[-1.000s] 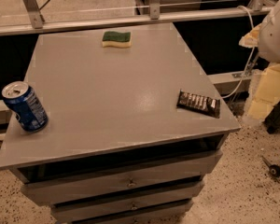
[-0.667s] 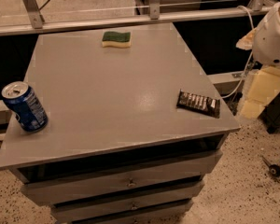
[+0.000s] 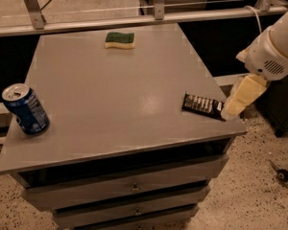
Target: Pick rxbar chocolate
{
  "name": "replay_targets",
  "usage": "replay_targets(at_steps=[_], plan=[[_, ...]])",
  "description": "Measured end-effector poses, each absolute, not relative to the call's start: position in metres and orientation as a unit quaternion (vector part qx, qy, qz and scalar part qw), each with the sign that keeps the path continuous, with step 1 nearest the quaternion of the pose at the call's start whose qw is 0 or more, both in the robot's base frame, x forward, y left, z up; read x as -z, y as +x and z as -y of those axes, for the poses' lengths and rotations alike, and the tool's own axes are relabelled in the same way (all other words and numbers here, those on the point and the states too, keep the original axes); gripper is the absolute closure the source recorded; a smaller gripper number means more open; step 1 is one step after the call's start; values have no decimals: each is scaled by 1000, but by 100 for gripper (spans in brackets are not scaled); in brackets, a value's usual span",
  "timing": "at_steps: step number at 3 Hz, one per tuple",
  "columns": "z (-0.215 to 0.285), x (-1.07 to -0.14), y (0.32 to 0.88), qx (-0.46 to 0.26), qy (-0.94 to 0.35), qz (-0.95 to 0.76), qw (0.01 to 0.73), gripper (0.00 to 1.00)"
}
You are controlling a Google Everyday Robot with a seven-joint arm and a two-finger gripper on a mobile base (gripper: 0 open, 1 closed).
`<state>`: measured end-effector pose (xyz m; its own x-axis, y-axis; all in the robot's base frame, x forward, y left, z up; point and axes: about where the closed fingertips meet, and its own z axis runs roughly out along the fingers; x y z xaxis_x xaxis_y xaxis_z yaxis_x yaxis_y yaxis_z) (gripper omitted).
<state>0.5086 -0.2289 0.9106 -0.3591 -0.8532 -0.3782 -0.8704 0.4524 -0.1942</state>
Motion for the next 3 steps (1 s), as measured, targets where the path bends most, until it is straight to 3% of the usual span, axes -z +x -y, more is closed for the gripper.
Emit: replay_targets(at_steps=[3], plan=[[221,-833,557,-125,-444,-849,259,0]])
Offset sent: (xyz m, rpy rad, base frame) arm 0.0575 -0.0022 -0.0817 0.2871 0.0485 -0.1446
